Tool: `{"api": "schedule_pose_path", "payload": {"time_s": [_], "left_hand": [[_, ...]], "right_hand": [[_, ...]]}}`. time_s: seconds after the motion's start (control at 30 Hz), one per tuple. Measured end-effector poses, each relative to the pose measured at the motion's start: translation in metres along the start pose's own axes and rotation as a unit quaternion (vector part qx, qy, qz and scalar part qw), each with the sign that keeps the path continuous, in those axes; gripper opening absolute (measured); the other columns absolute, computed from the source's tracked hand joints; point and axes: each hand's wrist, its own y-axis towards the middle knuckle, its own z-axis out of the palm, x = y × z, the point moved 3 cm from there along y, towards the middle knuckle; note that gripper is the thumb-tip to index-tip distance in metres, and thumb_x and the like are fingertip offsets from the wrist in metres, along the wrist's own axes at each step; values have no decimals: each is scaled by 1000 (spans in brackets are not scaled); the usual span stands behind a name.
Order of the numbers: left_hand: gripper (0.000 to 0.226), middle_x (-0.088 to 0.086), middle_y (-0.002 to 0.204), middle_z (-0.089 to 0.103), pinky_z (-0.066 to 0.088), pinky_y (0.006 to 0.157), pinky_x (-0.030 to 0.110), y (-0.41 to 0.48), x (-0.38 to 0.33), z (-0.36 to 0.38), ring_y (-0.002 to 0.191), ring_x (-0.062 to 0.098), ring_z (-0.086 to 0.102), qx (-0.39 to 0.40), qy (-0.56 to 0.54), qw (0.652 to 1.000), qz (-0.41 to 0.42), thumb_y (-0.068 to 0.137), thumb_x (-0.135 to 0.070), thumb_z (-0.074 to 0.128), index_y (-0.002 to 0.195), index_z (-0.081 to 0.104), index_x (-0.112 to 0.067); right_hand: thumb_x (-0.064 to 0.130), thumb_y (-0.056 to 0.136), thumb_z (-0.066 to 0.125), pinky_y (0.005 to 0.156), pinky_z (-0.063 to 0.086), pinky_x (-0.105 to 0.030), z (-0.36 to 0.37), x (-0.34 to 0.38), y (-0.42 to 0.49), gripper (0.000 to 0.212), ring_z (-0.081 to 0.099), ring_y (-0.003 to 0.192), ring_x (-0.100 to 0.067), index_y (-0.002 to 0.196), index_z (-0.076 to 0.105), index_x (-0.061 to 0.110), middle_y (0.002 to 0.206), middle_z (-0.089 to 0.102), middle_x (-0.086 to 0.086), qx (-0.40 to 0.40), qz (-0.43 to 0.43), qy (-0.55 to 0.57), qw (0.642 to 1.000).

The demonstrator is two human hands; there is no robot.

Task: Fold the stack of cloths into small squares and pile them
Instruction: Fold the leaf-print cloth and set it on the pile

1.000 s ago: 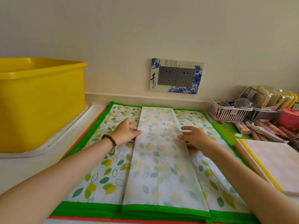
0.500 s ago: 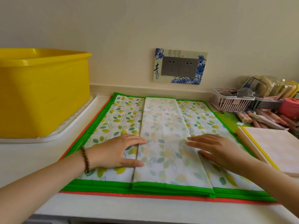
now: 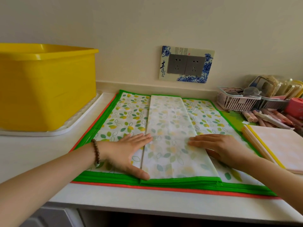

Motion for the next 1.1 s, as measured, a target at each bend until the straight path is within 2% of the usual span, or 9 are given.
{"api": "schedule_pose_path", "payload": {"time_s": [0.13, 0.23, 0.37, 0.5, 0.57, 0.67, 0.8, 1.0, 1.1], "left_hand": [[90, -26, 150, 7, 1, 112, 22, 1, -1, -11, 138, -5, 4, -94, -58, 994, -11, 72, -75, 36, 149, 12, -36], [64, -15, 145, 39, 22, 111, 17, 5, 5, -19, 129, -5, 34, -147, -211, 966, -1, 86, -60, 24, 139, 42, -30], [42, -18, 110, 60, 35, 80, -4, 14, 11, -26, 90, -25, 49, -200, -356, 913, -16, 102, -34, 21, 114, 59, -24], [48, -7, 98, 65, 41, 86, 12, 25, 19, -33, 96, 4, 58, -211, -454, 864, -47, 102, -35, 16, 109, 60, -18], [59, -5, 95, 68, 43, 80, 11, 29, 21, -35, 91, 4, 61, -211, -489, 844, -59, 99, -46, 12, 106, 62, -17], [46, -9, 112, 66, 42, 88, 12, 37, 20, -35, 98, -1, 59, -226, -436, 870, -48, 96, -49, 32, 113, 64, -20], [23, 8, 96, 72, 52, 91, 33, 52, 23, -33, 88, 14, 67, -268, -370, 885, -91, 88, -30, 63, 108, 65, -18], [56, 5, 100, 68, 49, 84, 28, 64, 27, -38, 89, 15, 64, -253, -340, 893, -150, 83, -34, 69, 128, 47, -10], [65, 0, 103, 60, 46, 78, 26, 63, 24, -45, 90, 13, 58, -262, -258, 914, -174, 85, -42, 63, 137, 35, -14]], "right_hand": [[26, 92, 55, 93, 50, -28, 3, -4, 1, 34, 59, 113, -7, 123, 58, 39, 125, 60, 17, -9, 81, 86, 993], [8, 88, 60, 95, 48, -30, 3, -9, 5, 40, 58, 110, -6, 117, 62, 36, 119, 63, 15, 23, 164, 165, 972], [20, 92, 54, 72, 53, -27, 6, -17, 17, 19, 66, 83, -16, 105, 62, 32, 93, 60, 20, -11, 266, 229, 936], [19, 94, 51, 67, 52, -21, 13, -29, 28, 17, 62, 74, -11, 99, 66, 14, 87, 68, 3, -54, 316, 313, 894], [24, 94, 50, 59, 51, -18, 15, -33, 33, 22, 60, 66, -11, 93, 67, 9, 79, 67, 0, -54, 346, 345, 871], [31, 93, 53, 53, 49, -19, 19, -37, 40, 25, 59, 59, -12, 84, 66, 11, 73, 66, -4, -51, 389, 359, 847], [32, 90, 59, 52, 48, -22, 23, -43, 48, 21, 54, 52, -12, 72, 64, 22, 61, 61, 3, -41, 438, 344, 830], [31, 86, 66, 49, 42, -20, 25, -48, 56, 22, 57, 57, -11, 98, 62, 13, 74, 63, 3, -27, 478, 291, 828], [36, 88, 61, 68, 50, -28, 22, -45, 59, 36, 61, 79, -16, 117, 54, 16, 105, 60, 0, -55, 476, 212, 852]]}}
